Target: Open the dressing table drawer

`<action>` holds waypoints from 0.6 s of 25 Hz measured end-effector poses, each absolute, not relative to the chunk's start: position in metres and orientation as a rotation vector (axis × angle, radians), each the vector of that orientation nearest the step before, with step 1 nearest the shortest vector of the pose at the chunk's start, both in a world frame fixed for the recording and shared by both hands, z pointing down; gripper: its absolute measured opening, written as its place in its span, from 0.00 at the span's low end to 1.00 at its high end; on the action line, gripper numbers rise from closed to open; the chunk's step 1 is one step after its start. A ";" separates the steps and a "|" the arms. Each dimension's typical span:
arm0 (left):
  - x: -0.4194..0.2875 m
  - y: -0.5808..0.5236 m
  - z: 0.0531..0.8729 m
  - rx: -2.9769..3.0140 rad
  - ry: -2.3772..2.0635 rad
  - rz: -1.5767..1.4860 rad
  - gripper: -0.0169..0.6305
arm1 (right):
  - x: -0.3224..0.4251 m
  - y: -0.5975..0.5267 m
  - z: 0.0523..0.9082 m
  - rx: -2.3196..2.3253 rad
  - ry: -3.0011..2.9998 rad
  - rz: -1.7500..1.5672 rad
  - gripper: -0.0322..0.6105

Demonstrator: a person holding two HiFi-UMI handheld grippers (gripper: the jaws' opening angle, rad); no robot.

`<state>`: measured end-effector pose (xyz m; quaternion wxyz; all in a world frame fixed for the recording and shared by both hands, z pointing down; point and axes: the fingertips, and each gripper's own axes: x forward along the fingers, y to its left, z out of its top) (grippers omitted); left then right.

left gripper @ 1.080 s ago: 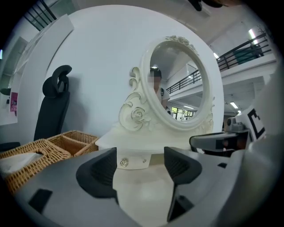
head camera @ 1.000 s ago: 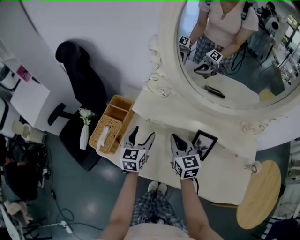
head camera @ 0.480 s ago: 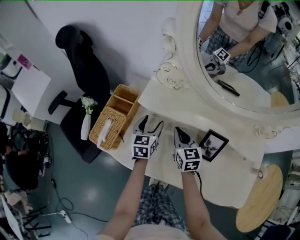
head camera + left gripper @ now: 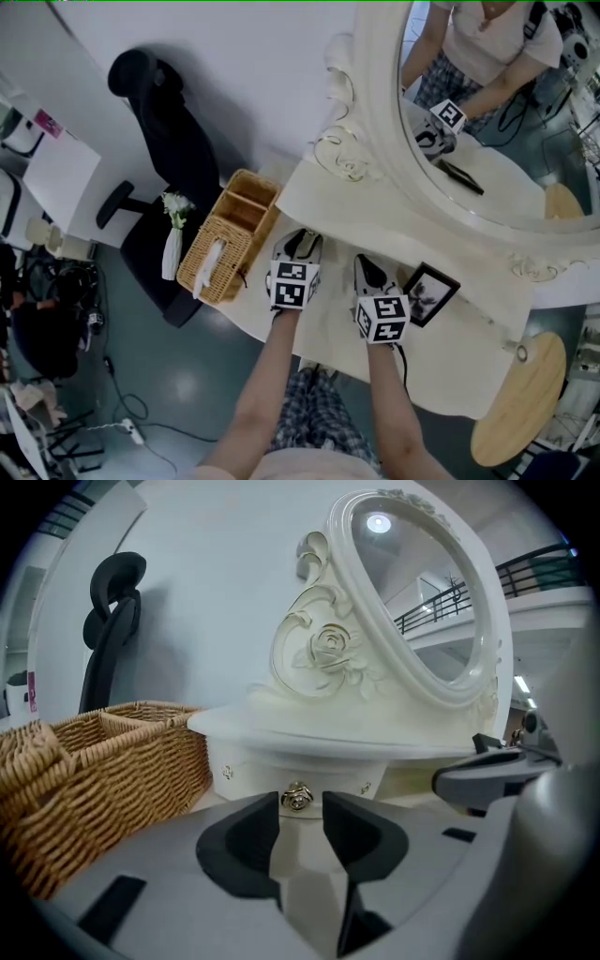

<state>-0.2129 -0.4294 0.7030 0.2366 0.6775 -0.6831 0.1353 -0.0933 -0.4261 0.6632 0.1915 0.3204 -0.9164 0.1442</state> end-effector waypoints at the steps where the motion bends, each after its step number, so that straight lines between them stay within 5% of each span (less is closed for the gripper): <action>1: -0.213 -0.430 0.701 1.854 -1.874 0.378 0.27 | -0.093 -0.427 0.663 0.900 -2.573 0.406 0.08; 15: -0.213 -0.430 0.702 1.838 -1.861 0.427 0.20 | -0.088 -0.426 0.663 0.908 -2.569 0.415 0.08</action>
